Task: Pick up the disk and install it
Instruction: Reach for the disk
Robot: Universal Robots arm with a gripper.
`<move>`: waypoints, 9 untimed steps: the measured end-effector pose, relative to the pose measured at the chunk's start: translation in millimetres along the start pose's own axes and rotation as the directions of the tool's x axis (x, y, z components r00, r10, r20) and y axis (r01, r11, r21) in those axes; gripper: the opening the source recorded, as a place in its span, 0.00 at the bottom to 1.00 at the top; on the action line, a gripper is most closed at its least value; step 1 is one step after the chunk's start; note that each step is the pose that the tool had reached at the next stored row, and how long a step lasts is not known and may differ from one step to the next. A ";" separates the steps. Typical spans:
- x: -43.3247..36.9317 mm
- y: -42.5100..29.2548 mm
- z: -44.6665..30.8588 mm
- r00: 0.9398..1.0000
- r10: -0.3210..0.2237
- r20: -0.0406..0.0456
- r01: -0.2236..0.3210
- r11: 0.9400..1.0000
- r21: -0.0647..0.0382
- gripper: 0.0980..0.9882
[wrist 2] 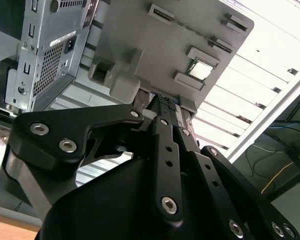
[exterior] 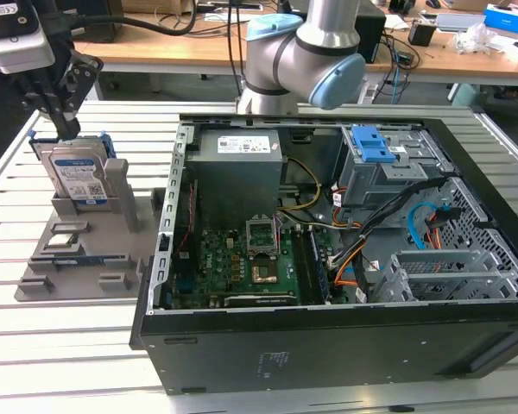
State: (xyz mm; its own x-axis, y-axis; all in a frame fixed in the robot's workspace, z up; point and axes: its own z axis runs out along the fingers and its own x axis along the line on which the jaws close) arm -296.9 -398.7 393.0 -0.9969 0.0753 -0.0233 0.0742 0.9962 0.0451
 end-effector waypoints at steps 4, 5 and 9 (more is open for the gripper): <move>4.2 -0.3 -0.1 1.000 0.000 0.000 0.000 1.000 0.000 0.01; 5.0 -0.4 -0.1 1.000 0.000 0.000 0.000 1.000 0.000 0.01; 11.7 -0.8 -0.3 1.000 0.000 0.000 0.000 1.000 0.000 0.01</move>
State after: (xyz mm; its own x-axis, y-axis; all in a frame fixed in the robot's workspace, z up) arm -308.6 -398.6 393.0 -0.9969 0.0753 -0.0233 0.0742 0.9962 0.0450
